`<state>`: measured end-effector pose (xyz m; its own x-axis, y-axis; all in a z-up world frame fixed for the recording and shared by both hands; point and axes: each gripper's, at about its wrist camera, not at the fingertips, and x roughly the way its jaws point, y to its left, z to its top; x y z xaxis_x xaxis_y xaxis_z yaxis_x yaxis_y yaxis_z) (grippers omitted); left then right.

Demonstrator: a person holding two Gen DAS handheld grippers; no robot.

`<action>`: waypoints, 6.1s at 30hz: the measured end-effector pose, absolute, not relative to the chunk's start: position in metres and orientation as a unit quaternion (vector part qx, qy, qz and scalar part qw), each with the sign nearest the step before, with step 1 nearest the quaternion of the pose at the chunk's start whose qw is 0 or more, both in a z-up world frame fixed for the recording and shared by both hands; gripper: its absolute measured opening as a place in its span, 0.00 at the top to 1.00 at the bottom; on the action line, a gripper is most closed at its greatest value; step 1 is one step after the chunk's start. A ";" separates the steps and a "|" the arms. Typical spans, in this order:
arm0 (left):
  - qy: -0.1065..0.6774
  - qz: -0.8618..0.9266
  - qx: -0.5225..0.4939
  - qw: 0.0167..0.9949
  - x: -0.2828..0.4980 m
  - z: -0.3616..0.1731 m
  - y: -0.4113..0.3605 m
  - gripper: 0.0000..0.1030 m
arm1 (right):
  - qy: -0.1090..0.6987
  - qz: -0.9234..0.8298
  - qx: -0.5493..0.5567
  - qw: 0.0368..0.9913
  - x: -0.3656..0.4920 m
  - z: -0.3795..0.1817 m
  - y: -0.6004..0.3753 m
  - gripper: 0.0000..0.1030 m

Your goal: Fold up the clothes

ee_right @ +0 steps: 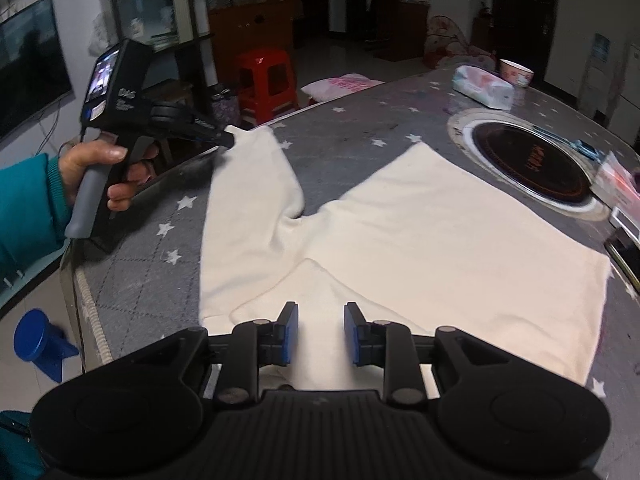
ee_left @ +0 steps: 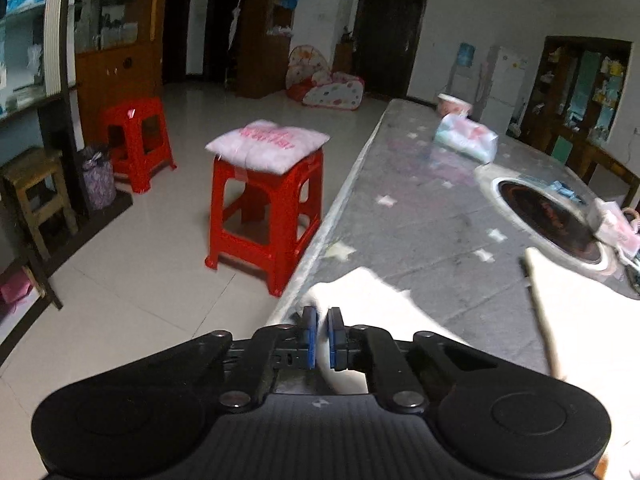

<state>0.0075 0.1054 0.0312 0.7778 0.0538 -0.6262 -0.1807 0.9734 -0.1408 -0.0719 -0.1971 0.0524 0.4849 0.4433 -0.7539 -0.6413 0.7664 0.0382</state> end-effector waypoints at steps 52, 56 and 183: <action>0.318 -0.225 0.047 0.920 -0.075 0.050 -0.040 0.54 | 0.445 0.206 -0.014 0.871 -0.085 0.033 -0.298 0.92; 0.336 -0.211 0.046 0.917 -0.068 0.036 -0.038 0.56 | 0.410 0.202 -0.039 0.889 -0.089 0.051 -0.293 0.97; 0.311 -0.352 0.191 0.862 -0.158 0.044 -0.058 0.60 | 0.407 0.254 -0.138 0.866 -0.125 0.057 -0.291 0.58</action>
<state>-0.1582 -0.0580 0.0442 0.5585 -0.4877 -0.6710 0.7254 0.6795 0.1098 -0.1247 -0.2911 0.0571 0.5395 0.3279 -0.7755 -0.5520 0.8333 -0.0317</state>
